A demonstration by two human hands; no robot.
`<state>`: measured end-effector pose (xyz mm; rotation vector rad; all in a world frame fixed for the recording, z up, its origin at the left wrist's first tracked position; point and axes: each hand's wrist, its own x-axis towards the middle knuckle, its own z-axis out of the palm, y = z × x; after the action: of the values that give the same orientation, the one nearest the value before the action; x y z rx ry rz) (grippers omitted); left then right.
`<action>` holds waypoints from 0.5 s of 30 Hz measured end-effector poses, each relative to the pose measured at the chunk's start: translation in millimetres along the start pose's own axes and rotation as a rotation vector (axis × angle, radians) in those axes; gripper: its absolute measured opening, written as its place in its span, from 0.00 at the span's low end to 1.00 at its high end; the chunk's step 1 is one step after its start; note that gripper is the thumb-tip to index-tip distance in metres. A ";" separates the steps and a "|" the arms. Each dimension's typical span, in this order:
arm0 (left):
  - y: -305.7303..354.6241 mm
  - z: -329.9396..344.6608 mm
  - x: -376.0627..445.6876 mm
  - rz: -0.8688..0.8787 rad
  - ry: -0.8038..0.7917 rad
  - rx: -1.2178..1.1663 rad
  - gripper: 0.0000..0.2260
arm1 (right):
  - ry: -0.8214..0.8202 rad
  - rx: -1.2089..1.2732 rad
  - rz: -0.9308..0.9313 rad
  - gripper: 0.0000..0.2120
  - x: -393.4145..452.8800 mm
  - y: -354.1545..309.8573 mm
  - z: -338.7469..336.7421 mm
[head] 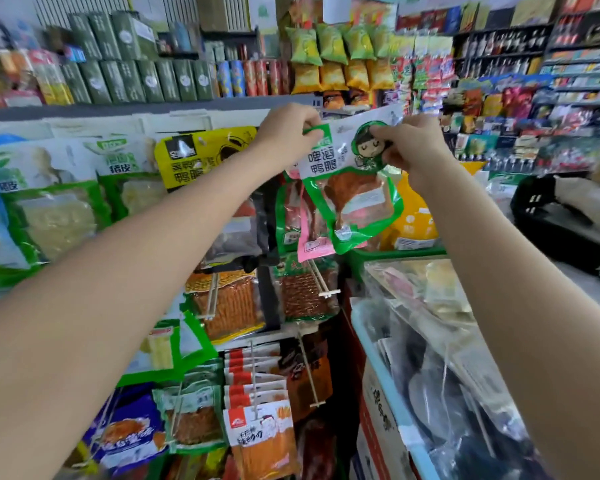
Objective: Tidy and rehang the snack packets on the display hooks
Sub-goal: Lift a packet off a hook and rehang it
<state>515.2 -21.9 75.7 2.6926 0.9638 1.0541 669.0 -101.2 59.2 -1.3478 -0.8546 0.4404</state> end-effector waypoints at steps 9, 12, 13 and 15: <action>-20.9 22.7 2.5 -0.085 0.154 0.110 0.13 | 0.055 0.029 0.091 0.10 20.8 23.5 29.8; -26.8 33.4 -16.8 0.068 0.118 0.091 0.22 | 0.219 0.092 0.085 0.14 20.9 36.3 43.3; -29.0 36.8 -25.9 0.127 0.102 0.091 0.22 | 0.276 0.099 0.054 0.19 17.2 41.3 47.8; -33.3 40.9 -46.8 0.223 0.137 0.101 0.19 | 0.368 0.097 -0.065 0.15 2.4 48.8 59.8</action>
<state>497.6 -17.5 7.6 2.8962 0.7679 1.2785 635.0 -49.9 12.6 -1.2570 -0.5623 0.1720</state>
